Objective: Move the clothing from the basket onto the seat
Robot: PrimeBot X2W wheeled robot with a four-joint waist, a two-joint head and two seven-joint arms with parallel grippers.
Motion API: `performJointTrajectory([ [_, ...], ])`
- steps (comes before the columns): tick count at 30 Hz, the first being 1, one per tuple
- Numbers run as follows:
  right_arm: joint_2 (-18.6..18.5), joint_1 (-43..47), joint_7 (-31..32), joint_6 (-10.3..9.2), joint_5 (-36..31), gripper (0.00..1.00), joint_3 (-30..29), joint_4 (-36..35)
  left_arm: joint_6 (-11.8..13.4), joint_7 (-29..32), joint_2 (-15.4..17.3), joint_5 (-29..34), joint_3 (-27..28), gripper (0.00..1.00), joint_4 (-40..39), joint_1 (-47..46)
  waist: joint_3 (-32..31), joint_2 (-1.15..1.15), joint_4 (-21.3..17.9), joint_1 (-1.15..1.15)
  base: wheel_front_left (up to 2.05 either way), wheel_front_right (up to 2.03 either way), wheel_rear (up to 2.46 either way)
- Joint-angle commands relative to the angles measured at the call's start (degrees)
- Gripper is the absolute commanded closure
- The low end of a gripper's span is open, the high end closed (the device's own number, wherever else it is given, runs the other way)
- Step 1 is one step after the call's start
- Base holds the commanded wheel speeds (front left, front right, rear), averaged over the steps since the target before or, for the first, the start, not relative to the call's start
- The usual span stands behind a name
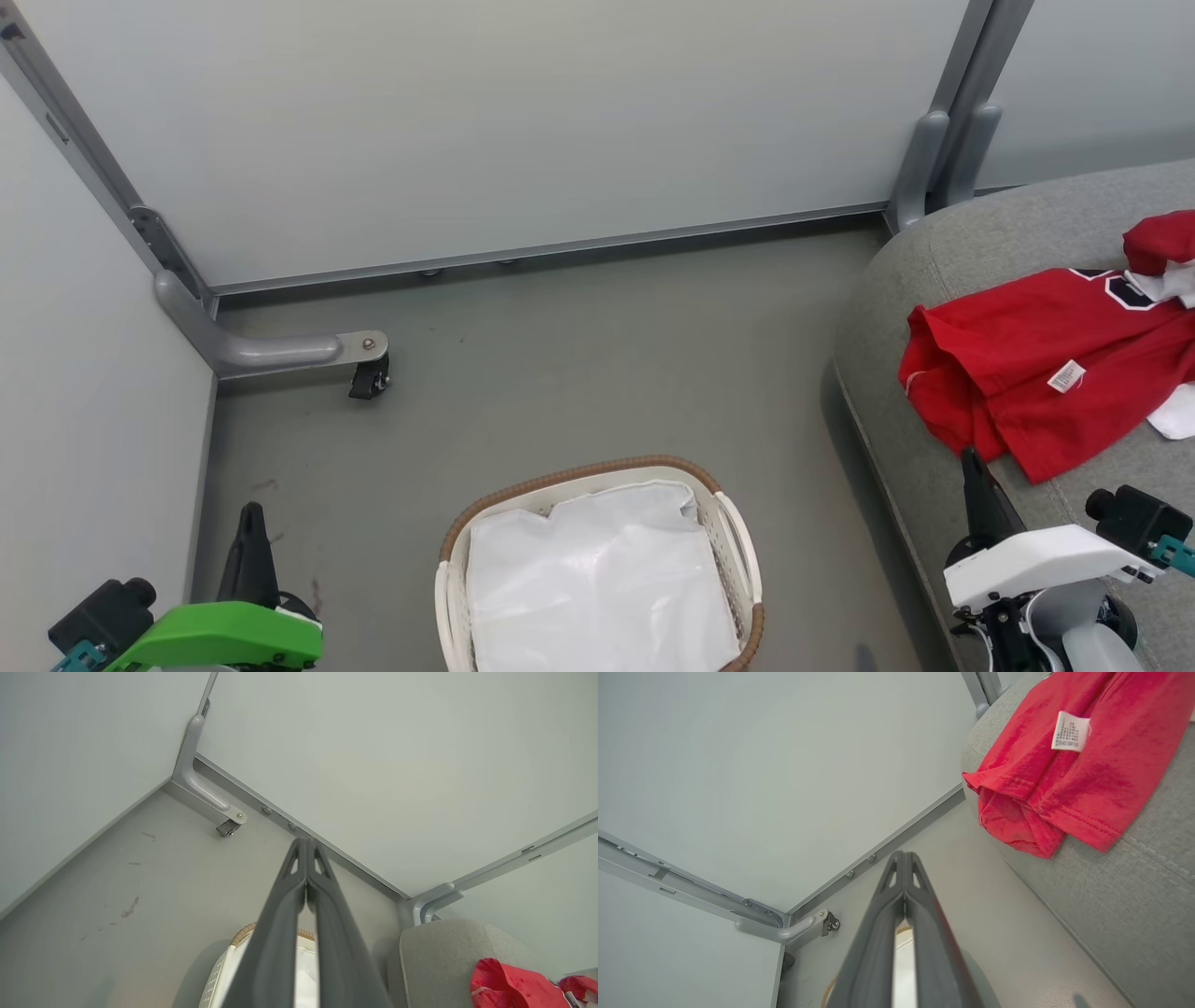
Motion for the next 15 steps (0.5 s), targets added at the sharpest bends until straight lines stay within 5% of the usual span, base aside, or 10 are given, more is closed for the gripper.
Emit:
performJointTrajectory([
  [1,-0.42,-0.32,0.45,-0.02,2.19,1.00,-0.22,-1.11,0.01,0.40,0.23,-2.21,0.37,1.00,-0.98,-1.77,-0.03,0.00,0.02,0.00,0.00,0.00,0.00],
  [15,-0.54,-0.24,3.07,-0.03,12.85,1.00,-0.65,-2.27,0.01,3.10,0.16,-12.11,0.85,1.00,-1.69,-2.60,-0.32,0.00,0.23,0.00,0.00,0.00,0.00],
])
